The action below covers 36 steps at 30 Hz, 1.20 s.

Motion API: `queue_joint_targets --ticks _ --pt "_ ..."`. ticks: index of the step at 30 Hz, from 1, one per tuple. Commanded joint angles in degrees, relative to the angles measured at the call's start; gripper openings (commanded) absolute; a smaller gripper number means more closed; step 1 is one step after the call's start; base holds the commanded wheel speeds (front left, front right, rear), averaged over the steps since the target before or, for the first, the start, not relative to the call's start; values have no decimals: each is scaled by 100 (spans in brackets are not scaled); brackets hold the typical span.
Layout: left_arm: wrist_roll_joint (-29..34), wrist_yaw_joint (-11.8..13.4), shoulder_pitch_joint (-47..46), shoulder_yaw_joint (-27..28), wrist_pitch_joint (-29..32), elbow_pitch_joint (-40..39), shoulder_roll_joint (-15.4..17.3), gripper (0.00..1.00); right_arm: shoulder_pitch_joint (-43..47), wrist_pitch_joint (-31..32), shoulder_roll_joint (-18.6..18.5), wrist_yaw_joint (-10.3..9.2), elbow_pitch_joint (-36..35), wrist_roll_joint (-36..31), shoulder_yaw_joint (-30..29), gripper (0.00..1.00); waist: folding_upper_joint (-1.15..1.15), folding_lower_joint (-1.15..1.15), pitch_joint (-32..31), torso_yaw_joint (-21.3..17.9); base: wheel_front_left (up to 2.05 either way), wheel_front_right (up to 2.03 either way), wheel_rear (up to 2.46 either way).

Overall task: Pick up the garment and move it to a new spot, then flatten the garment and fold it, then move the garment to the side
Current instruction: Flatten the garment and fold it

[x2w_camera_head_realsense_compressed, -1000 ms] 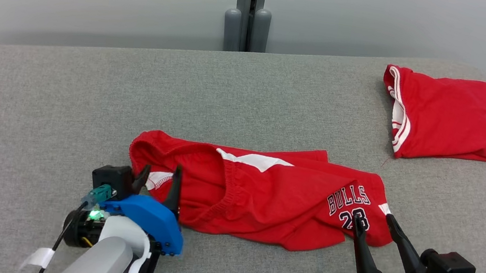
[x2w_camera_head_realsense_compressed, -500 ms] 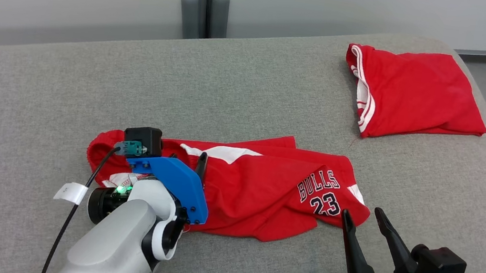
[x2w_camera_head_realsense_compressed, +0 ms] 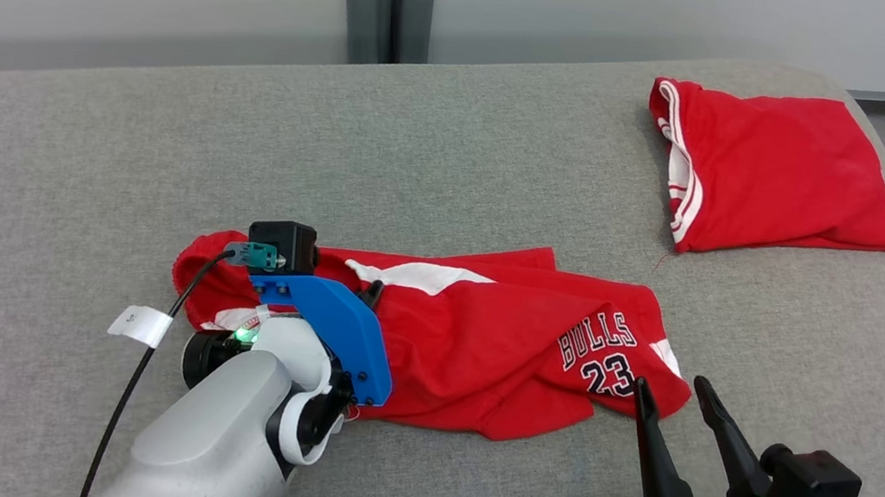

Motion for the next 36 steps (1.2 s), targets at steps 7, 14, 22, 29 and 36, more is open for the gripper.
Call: queue_joint_targets --ticks 7,14,22,29,36 --pt "-359 -562 370 108 -87 -458 82 0 8 23 -9 1 -41 -54 -115 100 -1 0 -56 271 0 0 0" --pt "-764 -805 1581 150 269 -2290 863 0 120 75 -11 1 -124 -90 -198 100 -1 0 -100 590 0 0 0" --pt "-183 163 2452 95 650 -3764 2063 0 79 116 -11 1 -160 -99 -166 100 -1 0 -107 898 0 0 0" --pt "-42 635 2705 303 162 -3652 1980 100 67 157 -11 1 -155 -110 -136 100 -1 0 -181 952 0 0 0" --pt "-177 561 2923 718 -810 -3480 1683 100 180 225 -11 1 -202 -211 -278 100 -1 0 -384 1033 0 0 0"
